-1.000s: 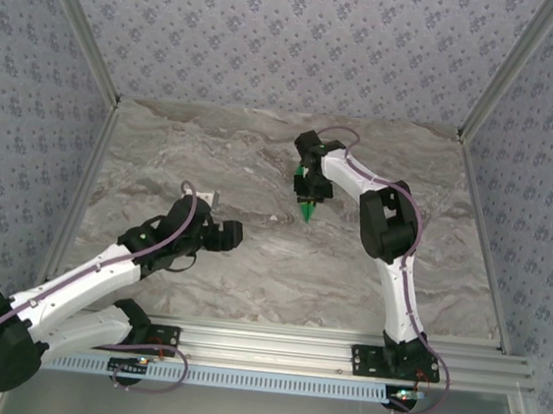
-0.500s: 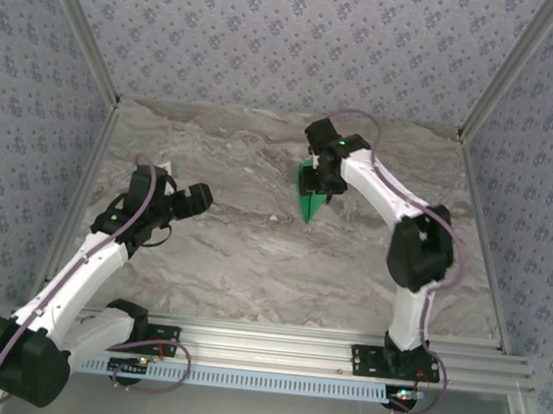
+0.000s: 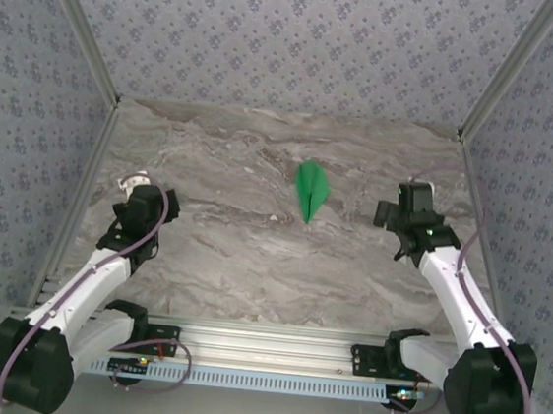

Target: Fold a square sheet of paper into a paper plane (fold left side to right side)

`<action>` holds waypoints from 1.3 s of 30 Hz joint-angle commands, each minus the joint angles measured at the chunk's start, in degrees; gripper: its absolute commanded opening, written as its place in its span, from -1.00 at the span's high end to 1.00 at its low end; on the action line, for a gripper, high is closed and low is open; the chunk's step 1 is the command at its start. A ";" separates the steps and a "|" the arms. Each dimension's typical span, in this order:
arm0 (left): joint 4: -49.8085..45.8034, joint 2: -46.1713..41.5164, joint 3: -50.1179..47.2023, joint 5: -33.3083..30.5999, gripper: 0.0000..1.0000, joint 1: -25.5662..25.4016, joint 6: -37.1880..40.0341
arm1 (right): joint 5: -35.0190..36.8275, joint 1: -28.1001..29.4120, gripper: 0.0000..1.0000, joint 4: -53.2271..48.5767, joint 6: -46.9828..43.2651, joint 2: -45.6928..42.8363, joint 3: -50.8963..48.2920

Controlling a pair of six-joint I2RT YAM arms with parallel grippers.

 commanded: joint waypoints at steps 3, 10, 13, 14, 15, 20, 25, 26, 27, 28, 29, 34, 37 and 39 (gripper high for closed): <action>16.96 6.52 -3.67 -3.88 -0.85 2.64 10.43 | -0.92 -8.05 -1.00 29.20 -3.90 -0.54 -16.28; 41.75 14.96 -10.65 8.37 -0.85 6.96 17.53 | -7.95 -9.81 -1.00 53.29 -6.49 6.87 -24.36; 48.20 17.47 -11.69 14.02 -0.86 10.05 17.38 | -9.26 -9.75 -1.00 60.25 -7.29 11.41 -23.97; 49.27 18.55 -11.38 16.51 -0.88 11.21 17.52 | -10.10 -9.72 -1.00 61.18 -7.85 13.02 -23.15; 50.37 19.78 -11.05 18.25 -0.93 11.87 17.61 | -10.40 -9.53 -1.00 61.95 -9.25 14.29 -22.49; 59.80 32.84 -9.08 22.93 -0.96 12.87 19.13 | -12.85 -8.64 -1.00 72.70 -12.85 24.38 -22.88; 49.46 34.08 -3.17 21.01 -0.96 13.24 18.06 | -14.55 -9.40 -1.00 71.22 -12.56 24.94 -22.03; 51.80 34.68 -3.76 21.40 -0.96 13.55 17.98 | -14.49 -9.36 -1.00 72.47 -12.56 25.20 -22.32; 50.87 34.28 -3.64 21.50 -0.96 13.56 17.92 | -14.57 -9.37 -1.00 71.75 -12.56 24.97 -22.07; 50.72 34.33 -3.51 21.45 -0.97 13.56 17.89 | -14.48 -9.38 -1.00 72.29 -12.56 25.12 -22.19; 51.23 34.47 -3.68 21.42 -0.96 13.56 17.98 | -14.48 -9.35 -1.00 71.95 -12.56 25.02 -22.16; 50.72 34.25 -3.54 21.48 -0.96 13.56 18.01 | -15.98 -9.20 -1.00 71.31 -13.38 25.12 -21.73; 50.75 34.31 -3.60 21.51 -0.97 13.56 18.00 | -16.49 -9.24 -1.00 71.12 -13.52 25.02 -21.71; 50.77 34.35 -3.58 21.49 -0.96 13.56 18.04 | -16.74 -9.33 -1.00 71.03 -13.52 25.02 -21.62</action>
